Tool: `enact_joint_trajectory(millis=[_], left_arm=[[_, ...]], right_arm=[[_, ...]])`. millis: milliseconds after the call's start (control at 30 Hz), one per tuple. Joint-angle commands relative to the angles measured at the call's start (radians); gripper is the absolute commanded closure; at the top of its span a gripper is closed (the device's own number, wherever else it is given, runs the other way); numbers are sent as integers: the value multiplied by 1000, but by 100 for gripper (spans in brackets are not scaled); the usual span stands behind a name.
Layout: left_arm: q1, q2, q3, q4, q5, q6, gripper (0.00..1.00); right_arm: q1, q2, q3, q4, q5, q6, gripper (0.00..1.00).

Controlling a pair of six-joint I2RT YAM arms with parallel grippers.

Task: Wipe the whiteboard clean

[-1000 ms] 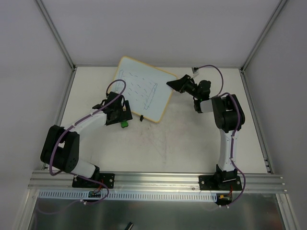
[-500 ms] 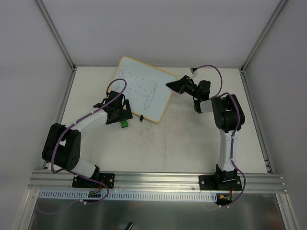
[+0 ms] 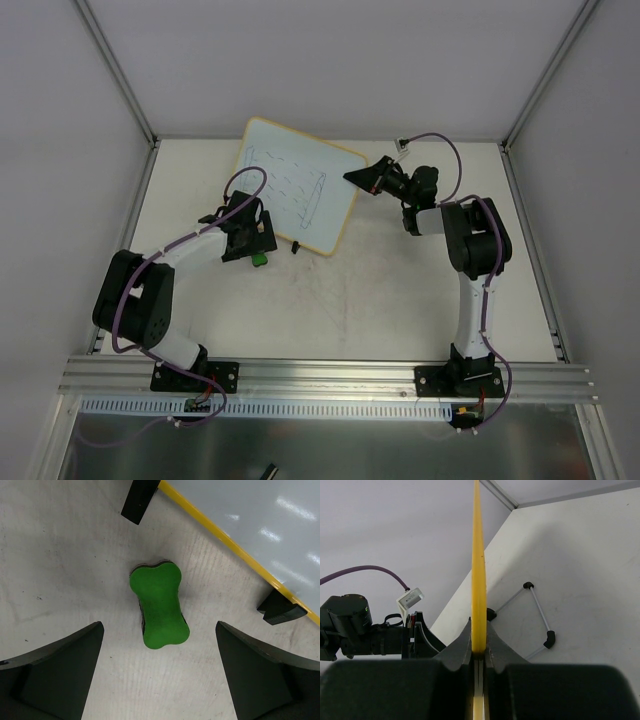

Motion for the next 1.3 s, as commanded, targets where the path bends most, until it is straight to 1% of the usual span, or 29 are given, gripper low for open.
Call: enact_joint_trajectory(millis=[0, 267, 300, 367, 467, 667, 767, 800, 1033, 1133, 1167, 1267], left_arm=[[-11, 4, 24, -13, -5, -15, 4], [-21, 40, 33, -13, -24, -24, 7], [-22, 52, 41, -11, -27, -26, 9], [-21, 66, 57, -11, -24, -29, 19], [-22, 80, 67, -11, -21, -39, 37], [-24, 77, 70, -14, -50, -65, 40], [-22, 75, 70, -14, -58, -75, 44], [-24, 80, 70, -14, -58, -76, 48], [-25, 106, 64, -16, -72, -87, 48], [-25, 101, 59, -13, -83, -95, 51], [-25, 103, 59, -14, -83, -95, 54], [-25, 107, 61, -14, -87, -92, 56]], right_arm=[[3, -52, -2, 98, -7, -124, 100], [8, -80, -20, 52, 6, -164, 100], [10, -83, -24, 48, 9, -173, 100], [10, -89, -25, 42, 10, -176, 100], [10, -92, -27, 42, 9, -178, 100], [10, -90, -24, 44, 4, -176, 100], [10, -90, -24, 44, 6, -176, 100], [10, -89, -24, 44, 6, -176, 100], [11, -90, -25, 44, 6, -178, 100], [10, -90, -27, 44, 7, -179, 100], [11, -89, -25, 44, 6, -179, 100], [11, -87, -25, 44, 6, -178, 100]])
